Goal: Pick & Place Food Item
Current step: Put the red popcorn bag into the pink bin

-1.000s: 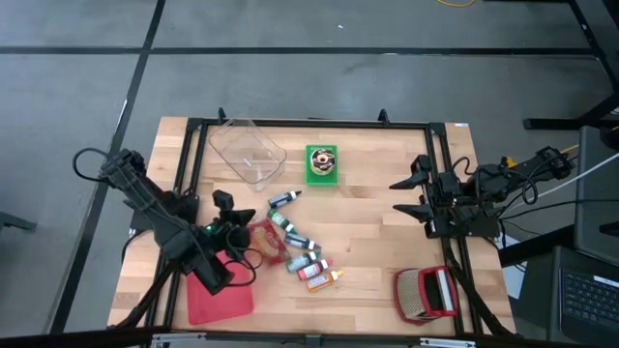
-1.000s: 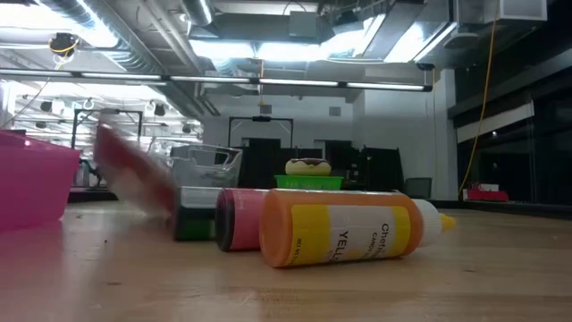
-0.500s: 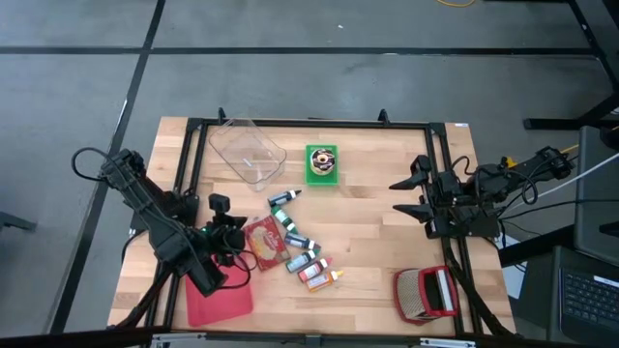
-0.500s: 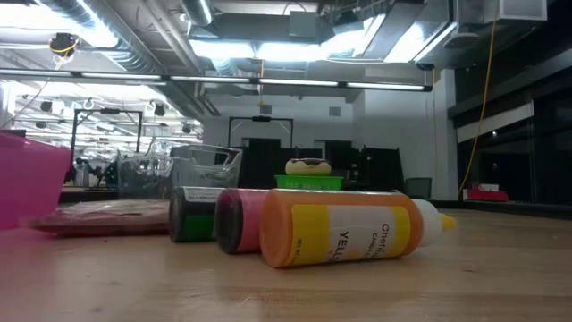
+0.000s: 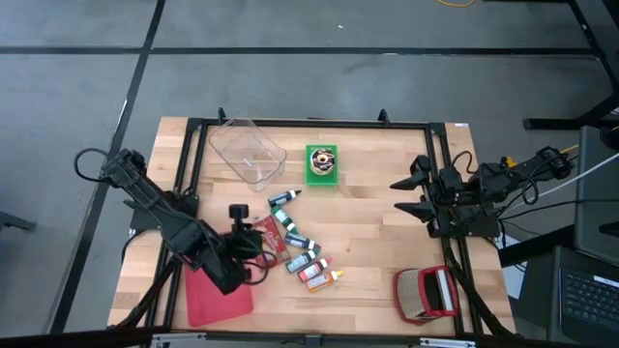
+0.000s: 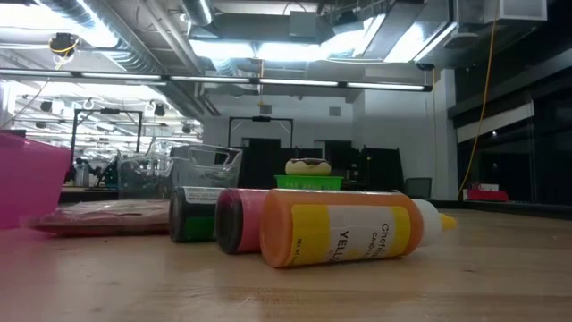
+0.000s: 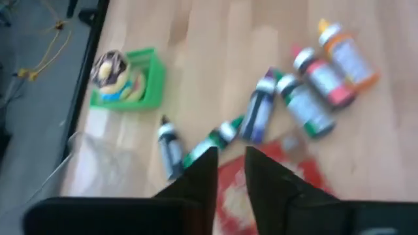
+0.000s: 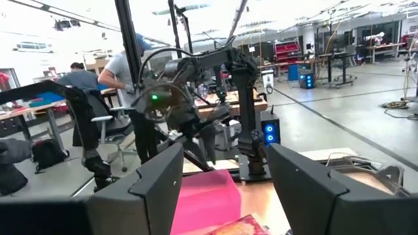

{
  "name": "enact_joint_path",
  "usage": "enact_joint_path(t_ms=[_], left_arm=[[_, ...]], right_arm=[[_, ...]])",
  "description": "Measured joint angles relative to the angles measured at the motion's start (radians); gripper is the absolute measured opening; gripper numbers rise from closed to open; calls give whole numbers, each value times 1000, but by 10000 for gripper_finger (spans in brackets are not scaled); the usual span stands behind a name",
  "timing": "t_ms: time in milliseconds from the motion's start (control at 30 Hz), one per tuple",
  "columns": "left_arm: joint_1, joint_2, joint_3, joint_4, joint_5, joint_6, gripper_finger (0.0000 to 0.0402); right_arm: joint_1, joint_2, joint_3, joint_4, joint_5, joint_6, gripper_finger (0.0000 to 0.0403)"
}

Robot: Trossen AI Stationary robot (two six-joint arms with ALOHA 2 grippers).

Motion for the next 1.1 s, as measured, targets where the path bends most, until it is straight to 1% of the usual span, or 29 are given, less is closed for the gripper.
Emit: enact_joint_path(t_ms=[100, 200, 300, 400, 500, 667, 767, 833, 900, 1000, 1100], left_arm=[[8, 10, -6, 102, -7, -6, 118], [33, 49, -6, 138, 26, -54, 160], [53, 129, -2, 167, 46, -73, 190], [70, 243, 48, 165, 81, -73, 204], [96, 365, 150, 103, 109, -80, 207], [117, 585, 415, -167, 152, -153, 207], [117, 723, 589, -346, 219, -203, 208], [117, 806, 702, -425, 276, -235, 210], [113, 858, 779, -418, 321, -235, 215], [103, 913, 875, -426, 337, -293, 226], [101, 938, 884, -427, 367, -354, 234]], right_arm=[[0, 0, 0, 1, 11, -9, 226], [-1, 0, 0, -7, 27, -10, 226], [-1, 5, 0, -11, -8, -48, 226], [0, 18, 0, -15, -25, -54, 226], [-2, 26, 0, -14, -36, -94, 226], [-2, 29, 0, -14, -94, -117, 226], [-2, 29, 0, -15, -114, -107, 226], [-2, 29, 0, -17, -130, -107, 226], [-2, 29, 0, -18, -130, -107, 226], [-2, 29, 0, -18, -130, -107, 226], [-2, 29, 0, -19, -132, -107, 226]])
